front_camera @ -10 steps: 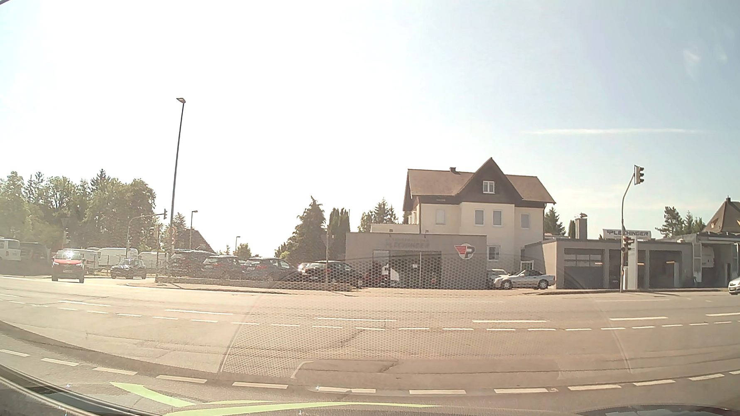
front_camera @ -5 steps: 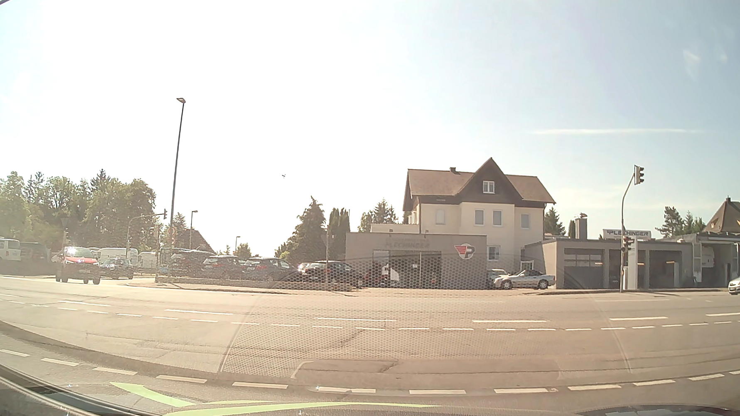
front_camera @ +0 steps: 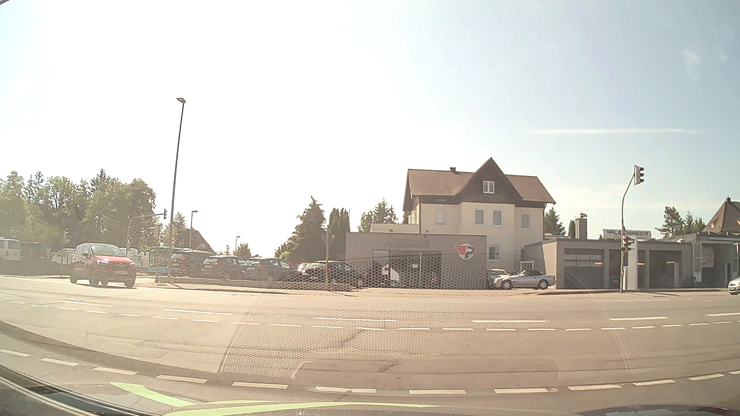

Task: Follow the waypoints while adhering to traffic rules and regulations

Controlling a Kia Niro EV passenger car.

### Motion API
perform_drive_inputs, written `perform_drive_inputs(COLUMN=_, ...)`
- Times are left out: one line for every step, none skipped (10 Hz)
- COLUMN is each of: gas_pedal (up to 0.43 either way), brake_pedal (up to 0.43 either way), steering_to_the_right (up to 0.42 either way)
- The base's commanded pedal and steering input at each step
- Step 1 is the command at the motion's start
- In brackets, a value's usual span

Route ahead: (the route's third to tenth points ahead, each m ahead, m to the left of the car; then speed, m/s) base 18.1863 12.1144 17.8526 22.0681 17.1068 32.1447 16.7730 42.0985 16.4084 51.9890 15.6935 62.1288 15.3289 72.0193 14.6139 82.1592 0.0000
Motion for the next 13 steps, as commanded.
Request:
perform_drive_inputs(gas_pedal=0.0, brake_pedal=0.354, steering_to_the_right=-0.002)
perform_drive_inputs(gas_pedal=0.0, brake_pedal=0.354, steering_to_the_right=-0.002)
perform_drive_inputs(gas_pedal=0.0, brake_pedal=0.354, steering_to_the_right=-0.002)
perform_drive_inputs(gas_pedal=0.0, brake_pedal=0.354, steering_to_the_right=-0.002)
perform_drive_inputs(gas_pedal=0.0, brake_pedal=0.354, steering_to_the_right=-0.002)
perform_drive_inputs(gas_pedal=0.0, brake_pedal=0.354, steering_to_the_right=-0.002)
perform_drive_inputs(gas_pedal=0.0, brake_pedal=0.354, steering_to_the_right=-0.002)
perform_drive_inputs(gas_pedal=0.0, brake_pedal=0.354, steering_to_the_right=-0.002)
perform_drive_inputs(gas_pedal=0.0, brake_pedal=0.354, steering_to_the_right=-0.002)
perform_drive_inputs(gas_pedal=0.0, brake_pedal=0.354, steering_to_the_right=-0.002)
perform_drive_inputs(gas_pedal=0.0, brake_pedal=0.354, steering_to_the_right=-0.002)
perform_drive_inputs(gas_pedal=0.0, brake_pedal=0.354, steering_to_the_right=-0.002)
perform_drive_inputs(gas_pedal=0.0, brake_pedal=0.354, steering_to_the_right=-0.002)
